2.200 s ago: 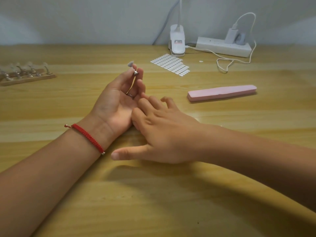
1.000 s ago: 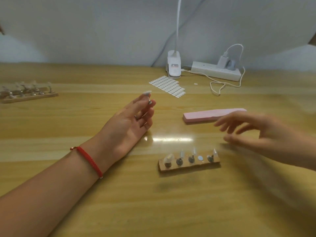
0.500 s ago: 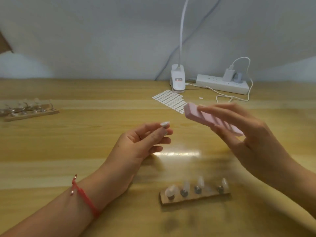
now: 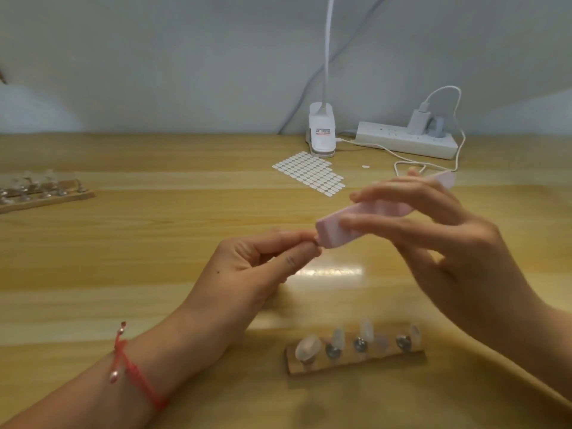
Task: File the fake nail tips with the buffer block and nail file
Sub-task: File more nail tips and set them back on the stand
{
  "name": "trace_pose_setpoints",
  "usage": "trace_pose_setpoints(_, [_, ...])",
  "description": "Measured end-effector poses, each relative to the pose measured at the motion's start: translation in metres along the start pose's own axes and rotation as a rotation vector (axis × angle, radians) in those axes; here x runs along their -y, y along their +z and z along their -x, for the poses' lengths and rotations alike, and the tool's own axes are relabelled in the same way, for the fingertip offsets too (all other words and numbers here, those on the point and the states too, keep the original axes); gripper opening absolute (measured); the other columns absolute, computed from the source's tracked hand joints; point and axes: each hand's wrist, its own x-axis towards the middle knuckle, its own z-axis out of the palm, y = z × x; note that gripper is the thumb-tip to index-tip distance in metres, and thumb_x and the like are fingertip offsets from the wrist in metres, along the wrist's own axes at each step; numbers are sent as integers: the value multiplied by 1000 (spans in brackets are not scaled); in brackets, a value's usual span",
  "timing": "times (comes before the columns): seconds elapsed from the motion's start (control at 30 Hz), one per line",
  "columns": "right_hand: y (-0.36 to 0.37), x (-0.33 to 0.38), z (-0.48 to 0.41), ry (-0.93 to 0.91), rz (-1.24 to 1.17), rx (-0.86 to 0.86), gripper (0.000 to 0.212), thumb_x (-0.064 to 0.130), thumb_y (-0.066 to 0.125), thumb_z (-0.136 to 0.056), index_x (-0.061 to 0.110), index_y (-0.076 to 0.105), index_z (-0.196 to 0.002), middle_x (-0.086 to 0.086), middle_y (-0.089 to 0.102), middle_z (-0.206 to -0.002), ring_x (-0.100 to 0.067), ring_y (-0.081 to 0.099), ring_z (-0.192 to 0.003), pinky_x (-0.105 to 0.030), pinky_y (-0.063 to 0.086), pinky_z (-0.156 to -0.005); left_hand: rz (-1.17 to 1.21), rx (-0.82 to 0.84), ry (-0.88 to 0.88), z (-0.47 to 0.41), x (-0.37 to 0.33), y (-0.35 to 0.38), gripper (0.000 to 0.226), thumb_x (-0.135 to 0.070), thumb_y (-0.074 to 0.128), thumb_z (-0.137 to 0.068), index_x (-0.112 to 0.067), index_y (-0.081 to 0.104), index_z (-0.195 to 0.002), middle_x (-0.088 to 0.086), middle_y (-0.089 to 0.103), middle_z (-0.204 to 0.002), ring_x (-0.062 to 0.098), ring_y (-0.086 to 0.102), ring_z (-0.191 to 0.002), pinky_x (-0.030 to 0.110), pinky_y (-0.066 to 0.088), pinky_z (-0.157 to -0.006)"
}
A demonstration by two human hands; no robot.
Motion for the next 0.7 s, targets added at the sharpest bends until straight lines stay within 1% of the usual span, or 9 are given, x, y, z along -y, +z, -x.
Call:
trace_pose_setpoints(0.1, [9, 7, 1, -89, -14, 11, 43, -8, 55, -92, 25, 60, -119, -6, 64, -120, -23, 56, -118, -55, 31, -116, 49, 7, -64, 0, 1, -1, 37, -31, 66, -68, -16, 77, -100, 1, 76, -93, 6, 68, -88, 12, 48, -74])
trace_pose_setpoints(0.17, [5, 3, 1, -76, -6, -7, 42, -10, 56, -90, 22, 62, -116, -8, 64, -118, -26, 58, -116, -58, 31, -115, 76, -18, -104, -1, 3, -3, 36, -37, 67, -65, -21, 78, -96, 6, 75, -84, 9, 62, -79, 14, 44, -74])
trace_pose_setpoints(0.23, [2, -1, -1, -21, 4, -28, 43, -11, 58, -88, 20, 61, -117, -9, 63, -118, -28, 58, -116, -61, 32, -112, 74, -14, -115, -2, 2, -5, 33, -39, 67, -66, -24, 79, -92, -5, 69, -71, 5, 52, -72, 12, 40, -70])
trace_pose_setpoints(0.37, [10, 6, 1, -82, -5, -6, 33, -4, 54, -93, 21, 64, -113, -10, 65, -115, -23, 56, -114, -56, 29, -116, 105, 53, -134, -4, 3, -6, 34, -28, 77, -70, -18, 76, -102, 7, 73, -106, 13, 60, -94, 23, 42, -86])
trace_pose_setpoints(0.43, [4, 0, -1, -34, 31, -23, 36, -7, 57, -91, 20, 62, -114, -10, 63, -115, -24, 58, -113, -60, 31, -113, 102, 25, -139, -5, 4, -7, 25, -34, 75, -71, -21, 79, -92, 1, 68, -92, 15, 50, -83, 29, 36, -85])
trace_pose_setpoints(0.5, [2, -2, -1, -10, 38, -32, 37, -5, 56, -90, 21, 60, -116, -8, 61, -115, -23, 56, -114, -61, 31, -113, 102, 10, -145, -5, 5, -9, 28, -37, 72, -70, -22, 79, -93, -3, 61, -78, 9, 48, -74, 27, 35, -79])
trace_pose_setpoints(0.6, [8, 8, 2, -106, 6, -15, 34, -3, 53, -93, 21, 62, -115, -9, 62, -114, -23, 55, -114, -58, 31, -115, 122, 75, -149, -4, 3, -8, 33, -28, 73, -75, -15, 75, -105, 2, 73, -102, 9, 64, -90, 21, 46, -82])
trace_pose_setpoints(0.63, [5, 6, 1, -96, 18, -24, 36, -7, 54, -92, 20, 62, -115, -9, 61, -114, -24, 56, -113, -59, 31, -114, 114, 65, -142, -3, 3, -7, 31, -28, 73, -74, -17, 76, -103, 1, 72, -102, 7, 63, -86, 20, 46, -81])
trace_pose_setpoints(0.7, [-5, -4, -4, 10, 29, -70, 44, -14, 57, -86, 17, 60, -117, -10, 60, -114, -24, 58, -111, -61, 34, -111, 78, -1, -119, -2, 3, -5, 28, -34, 71, -68, -26, 79, -93, -7, 71, -86, 0, 55, -70, 16, 42, -71])
